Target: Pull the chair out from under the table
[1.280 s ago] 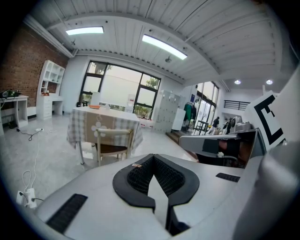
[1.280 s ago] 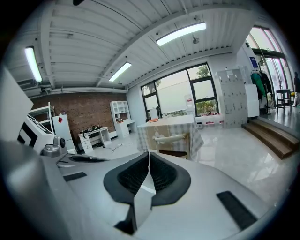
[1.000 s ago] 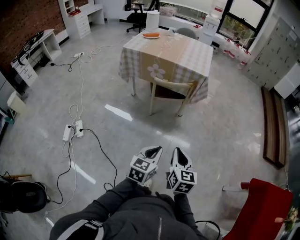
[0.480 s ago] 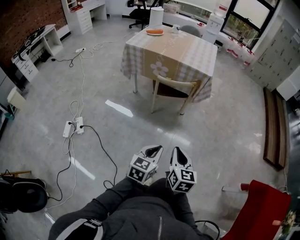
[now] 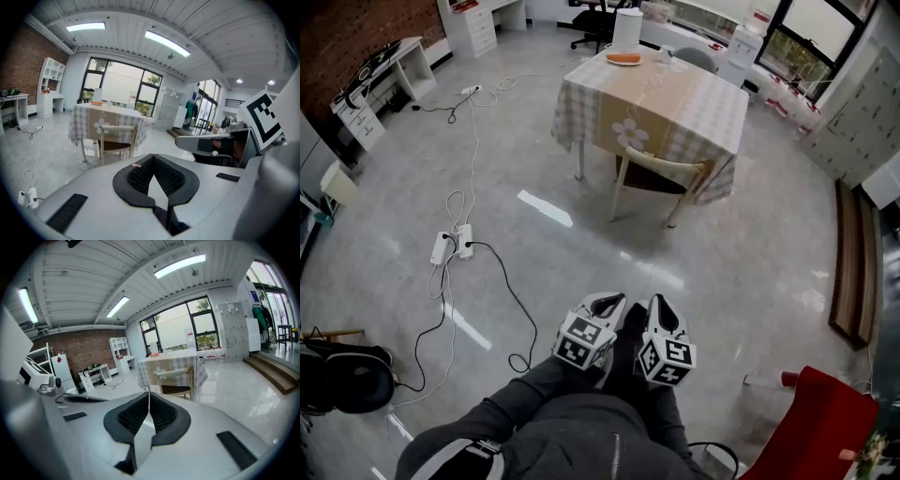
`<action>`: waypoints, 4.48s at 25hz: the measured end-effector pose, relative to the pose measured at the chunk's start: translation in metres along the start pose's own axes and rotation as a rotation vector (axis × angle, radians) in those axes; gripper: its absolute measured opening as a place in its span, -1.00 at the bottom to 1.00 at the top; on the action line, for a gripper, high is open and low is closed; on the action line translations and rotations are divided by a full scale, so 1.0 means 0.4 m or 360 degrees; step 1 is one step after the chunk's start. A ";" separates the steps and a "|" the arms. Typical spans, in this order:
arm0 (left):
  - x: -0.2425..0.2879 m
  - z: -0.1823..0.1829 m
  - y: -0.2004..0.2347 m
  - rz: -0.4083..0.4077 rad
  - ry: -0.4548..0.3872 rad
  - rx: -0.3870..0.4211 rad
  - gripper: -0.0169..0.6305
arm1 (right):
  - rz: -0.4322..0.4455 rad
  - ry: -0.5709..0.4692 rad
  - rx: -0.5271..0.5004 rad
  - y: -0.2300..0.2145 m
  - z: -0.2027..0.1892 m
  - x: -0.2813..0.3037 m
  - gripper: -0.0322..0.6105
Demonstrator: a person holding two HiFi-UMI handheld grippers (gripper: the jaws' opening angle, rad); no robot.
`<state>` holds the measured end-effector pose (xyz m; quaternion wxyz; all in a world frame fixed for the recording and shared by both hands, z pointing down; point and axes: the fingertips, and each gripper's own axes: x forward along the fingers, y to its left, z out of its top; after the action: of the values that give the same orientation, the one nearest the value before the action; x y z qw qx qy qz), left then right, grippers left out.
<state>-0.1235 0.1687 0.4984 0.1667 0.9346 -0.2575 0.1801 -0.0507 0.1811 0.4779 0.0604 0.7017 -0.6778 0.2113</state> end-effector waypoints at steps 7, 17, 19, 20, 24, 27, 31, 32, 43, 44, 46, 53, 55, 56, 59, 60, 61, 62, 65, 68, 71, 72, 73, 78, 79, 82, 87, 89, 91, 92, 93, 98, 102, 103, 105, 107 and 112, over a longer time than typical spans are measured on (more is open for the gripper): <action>0.034 0.032 0.012 0.0039 -0.0012 0.0008 -0.92 | -0.0004 0.0021 0.0009 -0.027 0.010 0.021 -0.86; 0.113 0.095 0.068 0.0093 -0.0038 0.0028 -0.92 | 0.0026 0.0010 0.0001 -0.073 0.070 0.121 -0.86; 0.130 0.105 0.075 0.0100 -0.0032 0.0032 -0.92 | 0.0037 0.0000 -0.0002 -0.082 0.085 0.139 -0.86; 0.140 0.107 0.078 0.0101 -0.0027 0.0036 -0.92 | 0.0042 -0.0003 0.0000 -0.088 0.090 0.149 -0.86; 0.193 0.125 0.093 0.0107 -0.0035 0.0051 -0.92 | 0.0061 -0.0012 -0.0001 -0.120 0.105 0.196 -0.86; 0.232 0.141 0.104 0.0108 -0.0029 0.0056 -0.92 | 0.0059 -0.0021 0.0004 -0.148 0.122 0.225 -0.86; 0.277 0.164 0.107 0.0091 -0.0020 0.0069 -0.92 | 0.0035 -0.0037 0.0018 -0.187 0.149 0.252 -0.86; 0.290 0.170 0.104 0.0080 -0.0017 0.0077 -0.92 | 0.0028 -0.0038 0.0021 -0.198 0.155 0.260 -0.86; 0.433 0.240 0.129 0.0035 0.0010 0.0058 -0.92 | 0.0041 -0.0013 0.0013 -0.288 0.222 0.380 -0.86; 0.446 0.245 0.134 0.0038 0.0012 0.0045 -0.92 | 0.0045 -0.0008 0.0008 -0.297 0.227 0.392 -0.86; 0.471 0.251 0.141 0.0041 0.0016 0.0029 -0.92 | 0.0049 0.0000 0.0006 -0.317 0.236 0.413 -0.86; 0.553 0.281 0.165 0.0039 0.0030 0.0019 -0.92 | 0.0091 0.0023 -0.0017 -0.370 0.267 0.493 -0.86; 0.574 0.296 0.174 0.0046 0.0014 0.0015 -0.92 | 0.0101 0.0026 -0.0026 -0.385 0.277 0.513 -0.86; 0.587 0.298 0.178 0.0046 0.0019 0.0011 -0.92 | 0.0104 0.0026 -0.0029 -0.395 0.282 0.523 -0.86; 0.626 0.303 0.186 0.0047 0.0030 0.0003 -0.92 | 0.0107 0.0033 -0.0046 -0.430 0.292 0.554 -0.86; 0.638 0.309 0.191 0.0050 0.0026 0.0000 -0.92 | 0.0108 0.0037 -0.0053 -0.441 0.295 0.564 -0.86; 0.650 0.314 0.196 0.0055 0.0022 -0.0003 -0.92 | 0.0109 0.0040 -0.0060 -0.451 0.298 0.575 -0.86; 0.662 0.319 0.201 0.0061 0.0018 -0.0009 -0.92 | 0.0112 0.0043 -0.0066 -0.460 0.302 0.585 -0.86; 0.694 0.334 0.220 0.0087 0.0007 -0.0025 -0.92 | 0.0124 0.0050 -0.0067 -0.486 0.316 0.617 -0.86; 0.718 0.347 0.238 0.0109 -0.0003 -0.0031 -0.92 | 0.0138 0.0052 -0.0037 -0.506 0.327 0.649 -0.86; 0.727 0.355 0.255 0.0144 -0.0015 -0.0053 -0.92 | 0.0169 0.0063 -0.0004 -0.514 0.329 0.676 -0.86; 0.728 0.358 0.261 0.0160 -0.0027 -0.0068 -0.92 | 0.0182 0.0069 0.0004 -0.514 0.327 0.682 -0.86; 0.727 0.361 0.266 0.0175 -0.0039 -0.0080 -0.92 | 0.0194 0.0074 0.0010 -0.513 0.324 0.687 -0.86; 0.728 0.345 0.280 0.0200 -0.0017 -0.0077 -0.92 | 0.0242 0.0083 0.0041 -0.512 0.314 0.703 -0.86; 0.727 0.348 0.279 0.0195 -0.0030 -0.0079 -0.92 | 0.0247 0.0084 0.0050 -0.513 0.312 0.703 -0.86; 0.724 0.360 0.270 0.0157 -0.0062 -0.0085 -0.92 | 0.0255 0.0075 0.0087 -0.516 0.313 0.705 -0.86; 0.717 0.368 0.272 0.0150 -0.0071 -0.0096 -0.92 | 0.0292 0.0087 0.0095 -0.503 0.306 0.697 -0.86; 0.715 0.369 0.280 0.0153 -0.0073 -0.0111 -0.92 | 0.0297 0.0100 0.0091 -0.503 0.302 0.694 -0.86; 0.718 0.370 0.290 0.0154 -0.0069 -0.0120 -0.92 | 0.0300 0.0103 0.0092 -0.508 0.302 0.697 -0.86; 0.720 0.371 0.297 0.0158 -0.0064 -0.0120 -0.92 | 0.0304 0.0104 0.0091 -0.512 0.304 0.700 -0.86; 0.722 0.373 0.304 0.0165 -0.0059 -0.0118 -0.92 | 0.0309 0.0107 0.0087 -0.515 0.306 0.703 -0.86; 0.742 0.398 0.363 0.0211 -0.0043 -0.0103 -0.92 | 0.0328 0.0136 -0.0001 -0.531 0.315 0.741 -0.86; 0.778 0.412 0.400 0.0182 0.0022 -0.0084 -0.92 | 0.0348 0.0189 -0.0105 -0.533 0.320 0.781 -0.86; 0.788 0.415 0.411 0.0179 0.0042 -0.0080 -0.92 | 0.0361 0.0202 -0.0118 -0.530 0.322 0.792 -0.86; 0.813 0.425 0.436 0.0178 0.0069 -0.0084 -0.92 | 0.0385 0.0224 -0.0123 -0.527 0.327 0.820 -0.86; 0.844 0.439 0.458 0.0173 0.0088 -0.0088 -0.92 | 0.0399 0.0246 -0.0119 -0.531 0.332 0.851 -0.86; 0.896 0.461 0.497 0.0160 0.0150 -0.0054 -0.92 | 0.0431 0.0295 -0.0136 -0.536 0.346 0.913 -0.86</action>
<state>0.1028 -0.2181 0.5313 0.1851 0.9080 -0.2989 0.2277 0.1852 -0.1925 0.5342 0.1235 0.5782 -0.7660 0.2522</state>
